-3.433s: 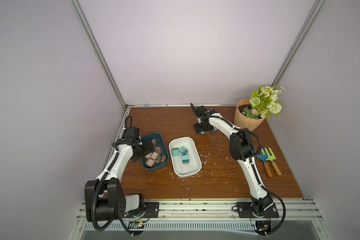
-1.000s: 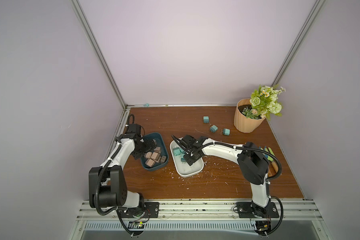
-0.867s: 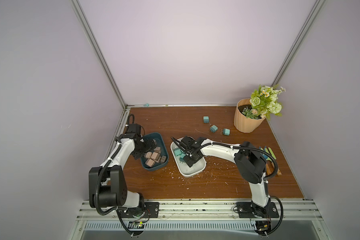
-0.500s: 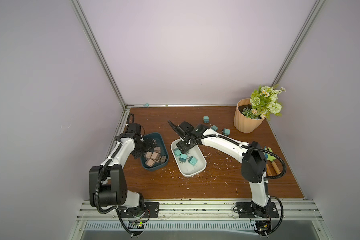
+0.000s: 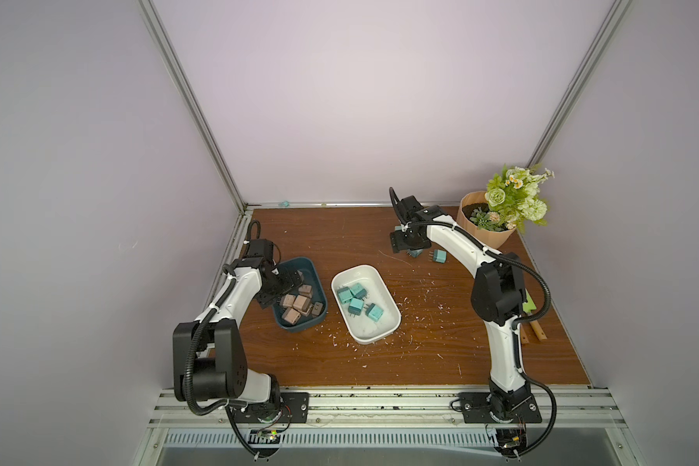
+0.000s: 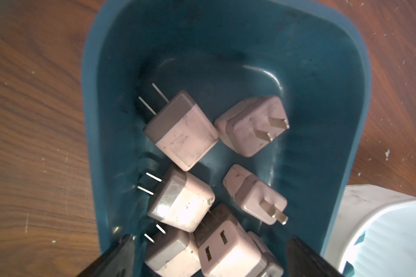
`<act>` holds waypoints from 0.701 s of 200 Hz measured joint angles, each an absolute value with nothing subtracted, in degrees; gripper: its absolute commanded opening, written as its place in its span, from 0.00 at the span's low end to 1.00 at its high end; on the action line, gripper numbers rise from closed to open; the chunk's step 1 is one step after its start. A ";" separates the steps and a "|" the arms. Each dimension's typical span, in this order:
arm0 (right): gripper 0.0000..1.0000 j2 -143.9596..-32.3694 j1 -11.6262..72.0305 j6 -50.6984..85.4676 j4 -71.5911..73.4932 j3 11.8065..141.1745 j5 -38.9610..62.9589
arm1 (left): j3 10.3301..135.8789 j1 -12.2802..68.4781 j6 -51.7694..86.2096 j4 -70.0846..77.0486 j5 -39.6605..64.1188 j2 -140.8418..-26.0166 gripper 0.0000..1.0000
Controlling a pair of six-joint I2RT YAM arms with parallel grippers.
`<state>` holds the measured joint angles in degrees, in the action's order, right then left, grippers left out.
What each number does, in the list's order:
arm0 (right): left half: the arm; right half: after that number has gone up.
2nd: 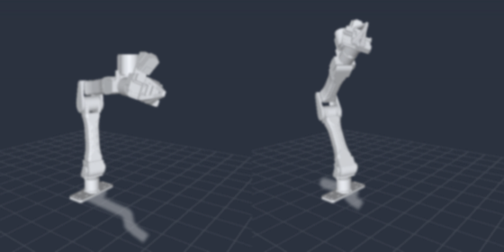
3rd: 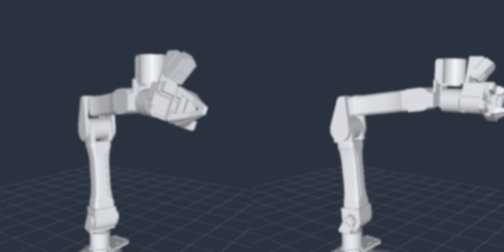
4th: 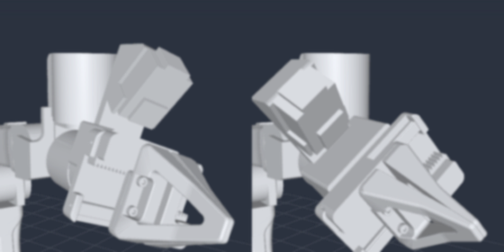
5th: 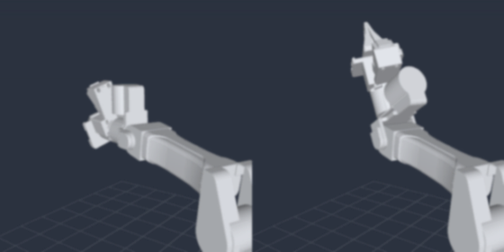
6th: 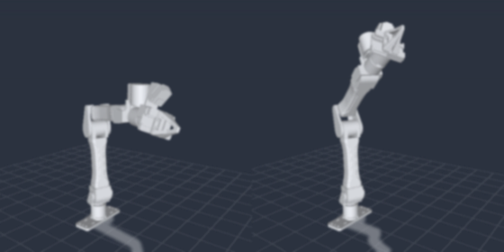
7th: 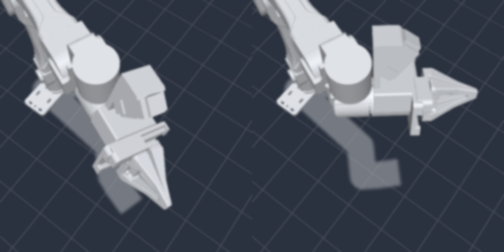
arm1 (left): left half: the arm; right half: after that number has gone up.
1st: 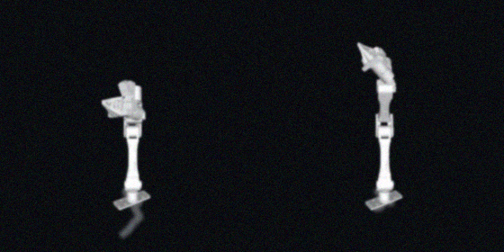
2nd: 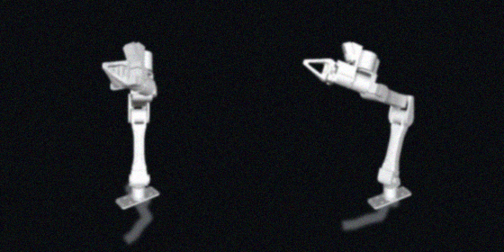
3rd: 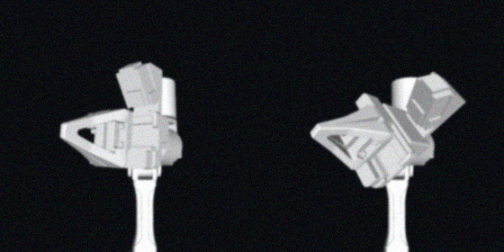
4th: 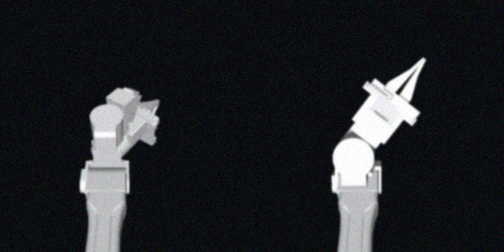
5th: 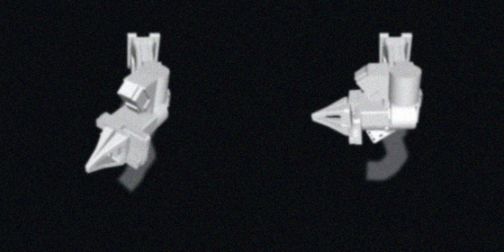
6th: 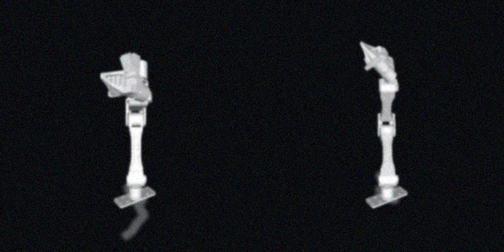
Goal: Place the plugs by color into the storage box
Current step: Pick up the plug from the center of the board.
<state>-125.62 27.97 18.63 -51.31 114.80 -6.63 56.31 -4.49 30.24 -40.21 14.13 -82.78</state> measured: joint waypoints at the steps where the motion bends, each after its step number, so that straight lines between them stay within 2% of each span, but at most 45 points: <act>1: 0.85 -125.80 27.92 18.72 -51.31 114.93 -6.63 | 56.31 -4.49 30.24 -40.21 14.13 -82.78 1.00; 58: 0.86 -136.00 26.55 27.64 -52.34 123.15 -6.61 | 55.92 -4.49 30.24 -40.12 14.15 -82.21 1.00; 140: 0.86 -137.05 23.55 31.33 -50.63 123.42 -7.14 | 54.39 -4.49 30.24 -39.99 14.33 -80.88 1.00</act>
<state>-137.05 23.55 31.33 -50.63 123.42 -7.14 54.39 -4.49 30.24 -39.99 14.33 -80.88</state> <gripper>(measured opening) 0.860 0.995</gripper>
